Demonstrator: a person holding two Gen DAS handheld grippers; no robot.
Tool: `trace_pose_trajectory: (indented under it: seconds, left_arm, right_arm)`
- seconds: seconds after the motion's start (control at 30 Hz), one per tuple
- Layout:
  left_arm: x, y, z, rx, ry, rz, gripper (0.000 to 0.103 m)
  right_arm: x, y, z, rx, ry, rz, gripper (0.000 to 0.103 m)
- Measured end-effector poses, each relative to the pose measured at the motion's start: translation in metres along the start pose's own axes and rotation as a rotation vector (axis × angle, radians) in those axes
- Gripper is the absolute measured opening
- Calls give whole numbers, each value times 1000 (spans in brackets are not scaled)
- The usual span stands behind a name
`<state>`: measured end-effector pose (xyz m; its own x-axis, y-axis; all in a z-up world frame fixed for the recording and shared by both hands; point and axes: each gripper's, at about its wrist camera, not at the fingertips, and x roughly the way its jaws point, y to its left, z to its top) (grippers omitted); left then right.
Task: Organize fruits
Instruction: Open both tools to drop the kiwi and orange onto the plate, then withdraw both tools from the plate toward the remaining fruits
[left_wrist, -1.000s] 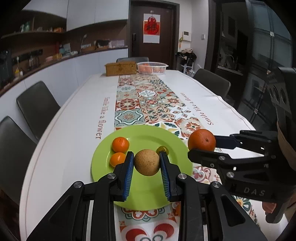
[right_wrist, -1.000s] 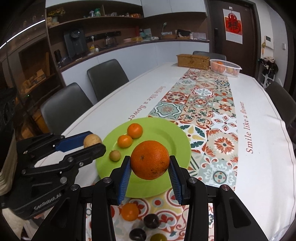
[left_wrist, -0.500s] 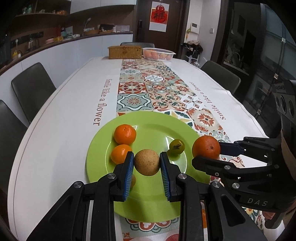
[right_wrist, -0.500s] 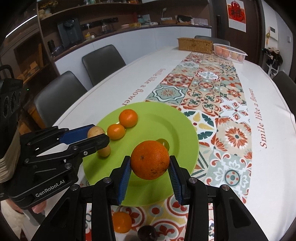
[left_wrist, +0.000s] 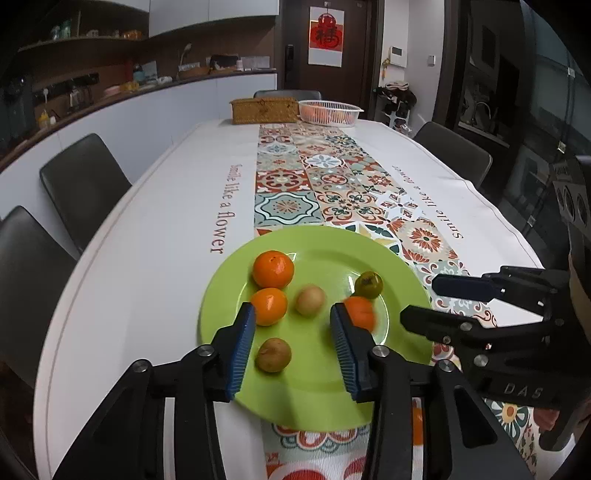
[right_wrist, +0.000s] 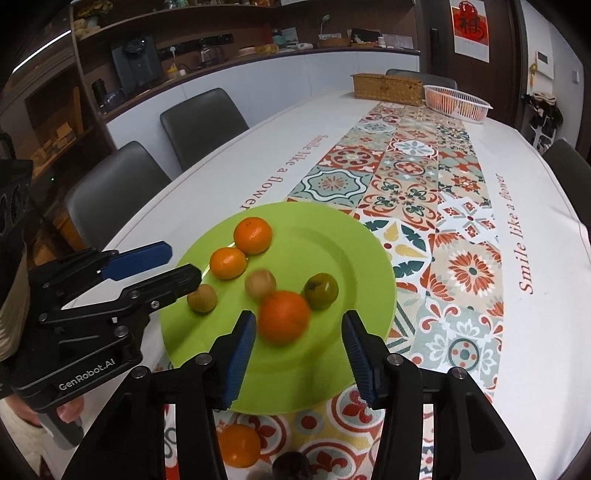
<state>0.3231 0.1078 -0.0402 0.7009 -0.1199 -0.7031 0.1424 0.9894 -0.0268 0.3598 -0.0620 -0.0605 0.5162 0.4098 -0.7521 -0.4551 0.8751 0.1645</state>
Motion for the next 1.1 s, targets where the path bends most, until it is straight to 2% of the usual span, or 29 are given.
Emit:
trace_pose_trajectory:
  seconds: [0.13,0.27,0.63,1.1]
  left_arm:
    - [-21,-5,-3,14,-23,20,43]
    - [-44,-12,-4,20,-58,31,49]
    - [-102,-41,-21,40,-146,17,58]
    - [-137,-81,-54,78,-212,6,64]
  right_arm:
    - [-17,5,-2,-13,-32,-11,49]
    - [-38,10,-6,-25,-65,-22,49]
    - [-95,18,-28,-58,-149,-21,49]
    - [-139,18,-69,-135,-207,-32,49]
